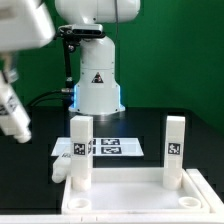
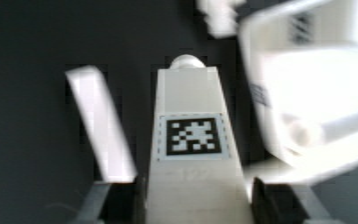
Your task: Assemble desk
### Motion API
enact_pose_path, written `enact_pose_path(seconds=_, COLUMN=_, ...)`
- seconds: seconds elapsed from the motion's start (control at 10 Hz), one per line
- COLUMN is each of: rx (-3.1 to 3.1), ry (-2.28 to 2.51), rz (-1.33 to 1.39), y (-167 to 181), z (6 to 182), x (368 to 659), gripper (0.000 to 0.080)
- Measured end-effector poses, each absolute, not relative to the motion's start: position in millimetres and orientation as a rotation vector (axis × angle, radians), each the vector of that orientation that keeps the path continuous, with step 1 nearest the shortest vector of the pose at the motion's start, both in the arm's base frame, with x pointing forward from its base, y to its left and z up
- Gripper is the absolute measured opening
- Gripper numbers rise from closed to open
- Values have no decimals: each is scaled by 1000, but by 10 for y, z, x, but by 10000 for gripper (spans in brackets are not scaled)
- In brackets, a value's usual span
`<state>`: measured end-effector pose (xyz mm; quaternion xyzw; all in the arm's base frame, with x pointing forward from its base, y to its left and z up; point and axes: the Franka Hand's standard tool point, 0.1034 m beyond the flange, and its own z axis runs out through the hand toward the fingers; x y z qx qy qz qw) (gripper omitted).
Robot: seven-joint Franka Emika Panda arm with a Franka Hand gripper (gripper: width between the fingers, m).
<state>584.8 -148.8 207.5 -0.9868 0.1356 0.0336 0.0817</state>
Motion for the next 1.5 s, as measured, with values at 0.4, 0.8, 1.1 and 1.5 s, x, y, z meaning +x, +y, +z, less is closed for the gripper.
enact_pose_path(seconds=0.4, rx=-3015, ry=382, rz=-335, y=-1140, z=2198, x=6053, gripper=282)
enact_pose_path(seconds=0.8, rx=-3065, ry=310, rz=-317, y=-723, z=2200, x=6128, gripper=284)
enact_pose_path(seconds=1.1, rx=-3108, ry=163, rz=-267, y=68, z=2114, x=6292, gripper=284)
enact_pose_path(seconds=1.5, rx=-3097, ry=164, rz=-267, y=-19, z=2104, x=6289, gripper=284)
